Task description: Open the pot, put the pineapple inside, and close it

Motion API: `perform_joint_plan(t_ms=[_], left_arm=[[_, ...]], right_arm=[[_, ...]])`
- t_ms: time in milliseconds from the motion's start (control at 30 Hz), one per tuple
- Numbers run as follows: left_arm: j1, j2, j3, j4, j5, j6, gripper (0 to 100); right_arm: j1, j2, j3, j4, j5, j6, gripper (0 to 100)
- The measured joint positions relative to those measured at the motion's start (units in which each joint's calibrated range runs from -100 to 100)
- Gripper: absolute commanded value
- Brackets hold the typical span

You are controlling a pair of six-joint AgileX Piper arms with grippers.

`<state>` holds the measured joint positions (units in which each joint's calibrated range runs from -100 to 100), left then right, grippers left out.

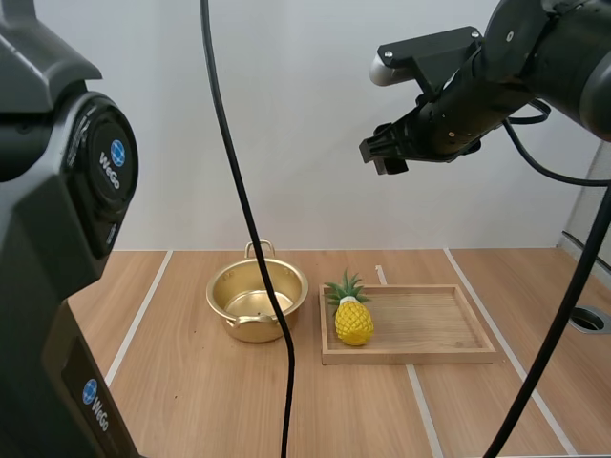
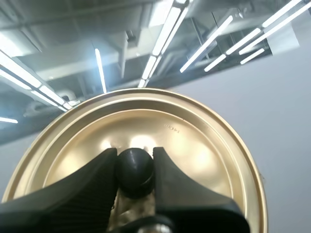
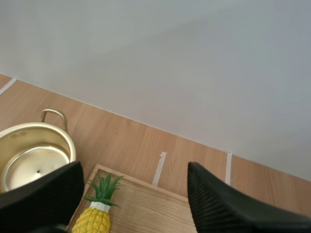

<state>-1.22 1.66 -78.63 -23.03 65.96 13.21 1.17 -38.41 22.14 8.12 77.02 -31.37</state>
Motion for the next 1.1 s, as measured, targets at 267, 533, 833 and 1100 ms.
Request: perform_joint_plan(t_ms=[267,533,833,1100], left_arm=[[0.0,-0.14,-3.38,-3.18,-21.84,-0.09,0],[0.0,-0.14,-3.59,-3.86,-42.66,-0.18,0],[0.0,-0.14,-3.59,-4.11,-45.19,-0.18,0],[0.0,-0.28,-3.7,-4.11,-50.76,-0.18,0]], right_arm=[[0.0,0.0,0.0,0.0,0.42,0.0,100],[0.0,0.0,0.0,0.0,1.26,0.0,100],[0.0,1.52,1.31,0.77,4.16,0.0,100],[0.0,11.24,6.44,6.2,6.78,-2.42,100]])
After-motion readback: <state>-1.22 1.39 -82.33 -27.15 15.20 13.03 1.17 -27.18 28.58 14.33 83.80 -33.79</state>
